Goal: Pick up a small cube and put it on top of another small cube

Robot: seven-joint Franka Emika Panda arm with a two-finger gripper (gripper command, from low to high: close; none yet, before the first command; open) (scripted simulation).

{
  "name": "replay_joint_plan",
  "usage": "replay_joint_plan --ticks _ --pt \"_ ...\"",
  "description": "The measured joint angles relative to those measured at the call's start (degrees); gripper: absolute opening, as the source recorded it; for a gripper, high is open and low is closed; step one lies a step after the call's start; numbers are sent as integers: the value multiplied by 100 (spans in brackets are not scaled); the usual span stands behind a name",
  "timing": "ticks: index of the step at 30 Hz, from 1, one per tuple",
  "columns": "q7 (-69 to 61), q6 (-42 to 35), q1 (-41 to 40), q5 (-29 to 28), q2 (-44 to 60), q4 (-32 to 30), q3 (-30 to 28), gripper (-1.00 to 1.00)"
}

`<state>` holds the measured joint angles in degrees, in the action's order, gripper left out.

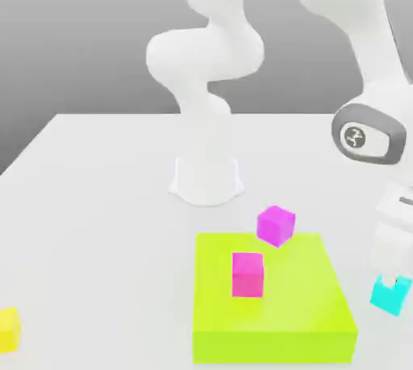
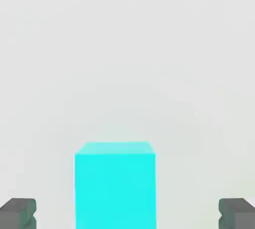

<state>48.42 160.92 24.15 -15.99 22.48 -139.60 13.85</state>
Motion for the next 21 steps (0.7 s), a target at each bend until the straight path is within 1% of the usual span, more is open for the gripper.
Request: replay_joint_plan --ticks 1,2,9,14,16,21 --pt "86 156 114 -114 204 47 -135 0" --pt "137 249 182 -181 327 75 -217 -100" --pt "140 242 175 -185 317 72 -207 -100" --pt "-274 -406 -167 421 -546 -128 227 -100" --pt "-224 -484 -428 541 -629 -74 30 -100" --pt "-226 -577 -1238 630 -745 115 -779 -100"
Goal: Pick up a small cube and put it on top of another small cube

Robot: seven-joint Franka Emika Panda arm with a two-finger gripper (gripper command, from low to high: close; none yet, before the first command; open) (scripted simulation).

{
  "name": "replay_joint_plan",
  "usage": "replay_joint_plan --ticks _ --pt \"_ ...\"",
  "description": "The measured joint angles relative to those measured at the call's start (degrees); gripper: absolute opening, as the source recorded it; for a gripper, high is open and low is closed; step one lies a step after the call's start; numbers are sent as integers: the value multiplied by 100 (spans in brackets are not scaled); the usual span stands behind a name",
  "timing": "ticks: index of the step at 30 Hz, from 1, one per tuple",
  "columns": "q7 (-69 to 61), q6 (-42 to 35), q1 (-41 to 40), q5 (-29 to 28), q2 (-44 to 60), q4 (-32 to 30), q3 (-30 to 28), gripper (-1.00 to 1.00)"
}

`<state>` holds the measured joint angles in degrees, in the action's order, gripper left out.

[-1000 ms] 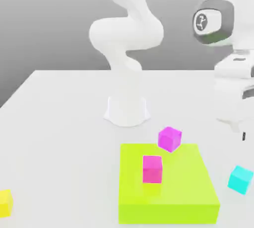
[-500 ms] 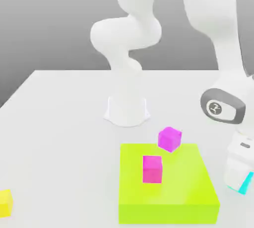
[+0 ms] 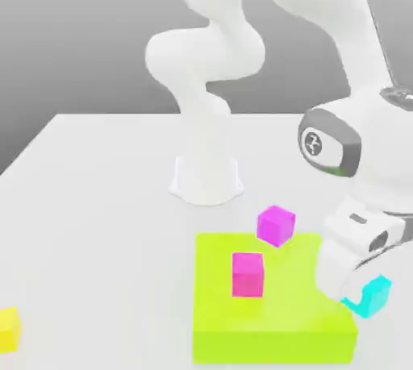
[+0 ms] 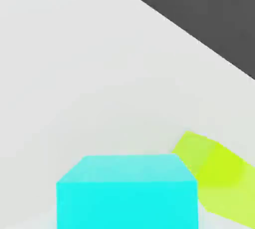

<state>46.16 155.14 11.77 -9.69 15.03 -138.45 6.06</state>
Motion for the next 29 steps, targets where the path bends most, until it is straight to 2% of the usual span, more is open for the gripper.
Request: replay_joint_plan --ticks 7,15,18,19,25,29 --pt "-172 -253 -1092 437 -32 226 -871 -100" --pt "-557 -663 -2462 1327 28 528 -1708 -100" --pt "-822 -466 -3122 1844 632 869 -1836 -100" --pt "-896 -334 -3267 1977 856 945 -1810 100" --pt "-930 -267 -3341 2039 967 983 -1796 100" --pt "-757 -771 -3266 1806 432 963 -1977 100"
